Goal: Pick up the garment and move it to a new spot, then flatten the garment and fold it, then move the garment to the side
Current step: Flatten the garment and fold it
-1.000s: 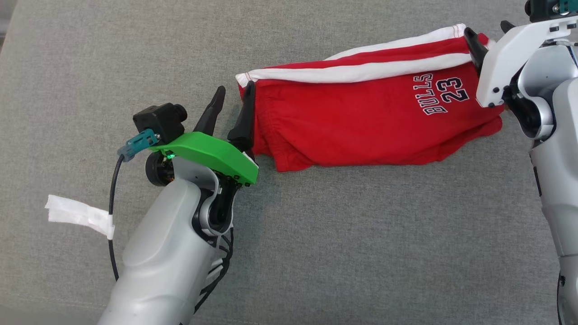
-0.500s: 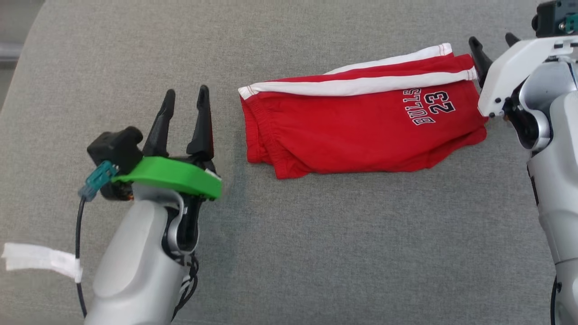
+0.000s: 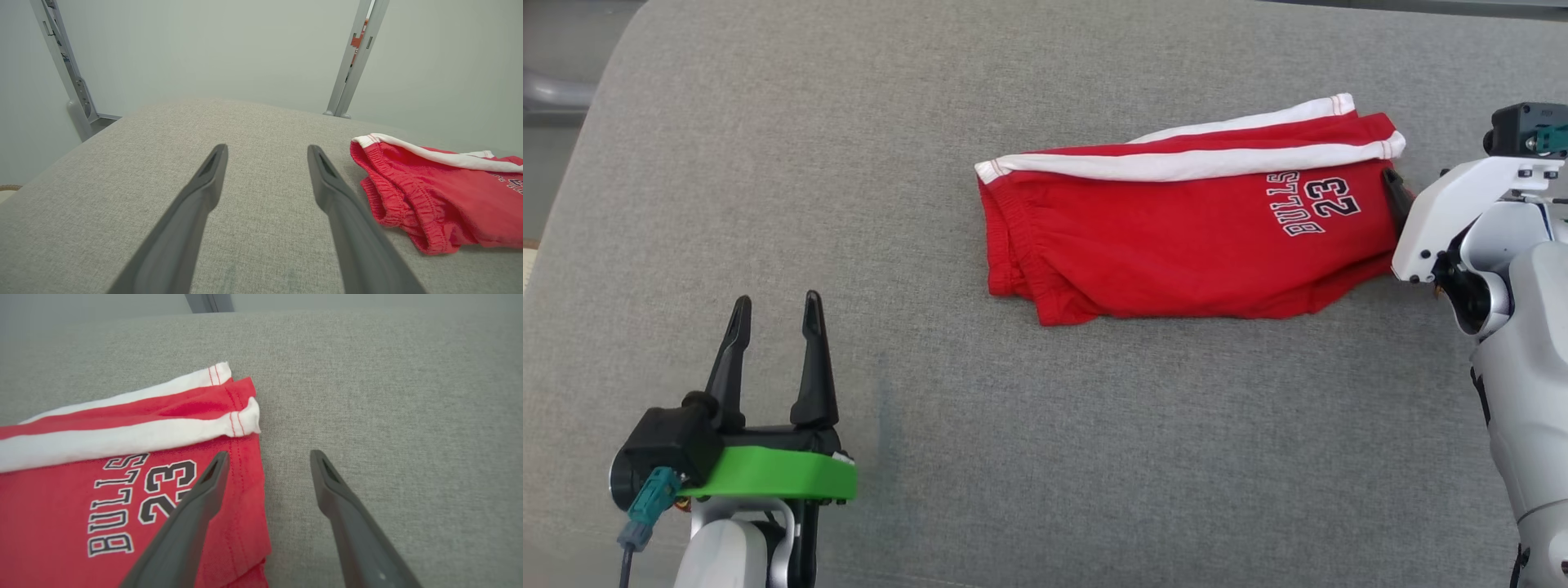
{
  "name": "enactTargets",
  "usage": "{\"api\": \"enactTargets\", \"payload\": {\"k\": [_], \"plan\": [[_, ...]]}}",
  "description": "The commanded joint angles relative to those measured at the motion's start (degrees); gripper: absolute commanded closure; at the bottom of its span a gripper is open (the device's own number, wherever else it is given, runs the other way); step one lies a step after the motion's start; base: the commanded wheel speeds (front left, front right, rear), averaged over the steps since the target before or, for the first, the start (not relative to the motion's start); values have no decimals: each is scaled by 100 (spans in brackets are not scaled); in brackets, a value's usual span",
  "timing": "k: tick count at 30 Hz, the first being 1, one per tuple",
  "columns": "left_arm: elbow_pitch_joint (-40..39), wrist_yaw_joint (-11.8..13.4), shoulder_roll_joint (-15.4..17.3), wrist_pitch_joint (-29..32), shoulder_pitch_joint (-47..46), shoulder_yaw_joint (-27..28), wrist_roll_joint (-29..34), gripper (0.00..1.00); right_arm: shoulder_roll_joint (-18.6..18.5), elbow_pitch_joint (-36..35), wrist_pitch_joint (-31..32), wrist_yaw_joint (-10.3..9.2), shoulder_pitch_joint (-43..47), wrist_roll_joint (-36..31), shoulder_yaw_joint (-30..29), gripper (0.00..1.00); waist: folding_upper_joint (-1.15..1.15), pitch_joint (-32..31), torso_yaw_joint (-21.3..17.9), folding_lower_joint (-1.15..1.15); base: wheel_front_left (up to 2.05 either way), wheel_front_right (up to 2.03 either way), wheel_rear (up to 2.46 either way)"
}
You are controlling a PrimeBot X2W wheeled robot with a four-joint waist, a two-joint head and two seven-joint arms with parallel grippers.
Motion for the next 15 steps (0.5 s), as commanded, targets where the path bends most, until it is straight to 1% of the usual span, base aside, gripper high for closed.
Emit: {"api": "enactTargets", "payload": {"k": [1,4,9,15], "plan": [[-51,-45,9,-15,112,62,103,0,-1,99,-33,-10,11,-59,-52,0,0,65,126,0,0,0,0],[-151,-31,0,-15,234,56,-15,0,2,322,-30,-10,-26,-226,-163,0,0,103,247,0,0,0,0],[-236,3,-1,-15,279,-5,-84,0,143,700,34,-6,-36,-396,-300,0,0,138,423,0,0,0,0],[-307,49,0,-15,296,-78,-119,0,445,1048,257,26,-23,-470,-118,0,0,156,512,0,0,0,0]]}}
